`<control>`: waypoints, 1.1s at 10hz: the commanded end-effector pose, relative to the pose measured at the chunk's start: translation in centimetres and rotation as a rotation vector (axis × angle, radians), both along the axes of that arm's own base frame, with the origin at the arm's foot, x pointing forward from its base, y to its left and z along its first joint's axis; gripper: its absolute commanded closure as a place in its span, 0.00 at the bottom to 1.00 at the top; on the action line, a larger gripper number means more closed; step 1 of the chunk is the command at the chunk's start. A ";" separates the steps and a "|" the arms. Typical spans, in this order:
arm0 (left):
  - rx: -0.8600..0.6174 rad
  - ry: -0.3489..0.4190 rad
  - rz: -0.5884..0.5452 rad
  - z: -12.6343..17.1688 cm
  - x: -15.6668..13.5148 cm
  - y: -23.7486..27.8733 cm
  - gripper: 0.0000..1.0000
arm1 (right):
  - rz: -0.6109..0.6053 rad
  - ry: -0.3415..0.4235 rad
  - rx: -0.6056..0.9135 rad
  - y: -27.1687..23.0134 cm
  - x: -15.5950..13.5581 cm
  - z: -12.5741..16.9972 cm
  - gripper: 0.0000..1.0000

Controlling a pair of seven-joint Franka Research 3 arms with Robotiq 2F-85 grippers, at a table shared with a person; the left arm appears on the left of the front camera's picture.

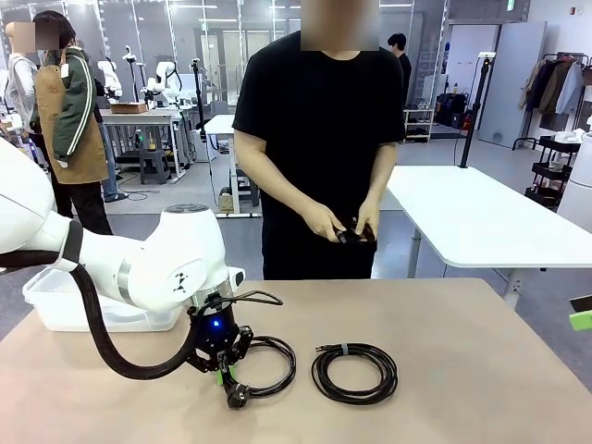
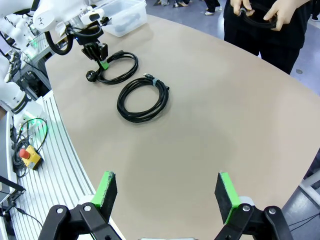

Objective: Organize and store the cables.
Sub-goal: Place the Power Cable into the Organizing box.

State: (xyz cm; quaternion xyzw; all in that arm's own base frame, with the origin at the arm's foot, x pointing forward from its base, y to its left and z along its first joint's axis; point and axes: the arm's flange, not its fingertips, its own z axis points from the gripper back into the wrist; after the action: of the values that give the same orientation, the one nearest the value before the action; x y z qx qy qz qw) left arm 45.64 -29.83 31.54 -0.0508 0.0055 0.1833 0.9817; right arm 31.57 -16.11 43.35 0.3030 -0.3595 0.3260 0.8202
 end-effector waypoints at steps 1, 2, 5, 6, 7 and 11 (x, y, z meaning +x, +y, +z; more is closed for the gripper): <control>0.009 -0.035 -0.116 2.7 -0.6 0.0 1.00 | 0.003 -0.019 0.010 -0.1 0.2 0.0 0.00; 0.017 -0.064 -0.156 4.8 -1.1 0.7 1.00 | 0.003 -0.019 0.010 -0.1 0.2 0.0 0.00; 0.026 -0.126 -0.266 10.0 -2.9 2.9 1.00 | 0.003 -0.019 0.010 -0.1 0.2 0.0 0.00; 0.035 -0.132 -0.267 10.5 -2.8 3.1 1.00 | 0.003 -0.019 0.010 -0.1 0.2 0.0 0.00; 0.033 -0.136 -0.289 10.8 -2.9 3.1 1.00 | 0.003 -0.019 0.010 -0.1 0.2 0.0 0.00; 0.034 -0.145 -0.276 11.3 -2.8 2.8 1.00 | 0.003 -0.019 0.010 -0.1 0.2 0.0 0.00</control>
State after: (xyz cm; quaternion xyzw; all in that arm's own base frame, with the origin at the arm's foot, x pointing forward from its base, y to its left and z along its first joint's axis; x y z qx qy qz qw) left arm 42.77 -27.14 42.44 -0.0439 -0.0617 0.0324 0.9966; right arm 31.59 -16.12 43.31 0.3033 -0.3589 0.3255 0.8205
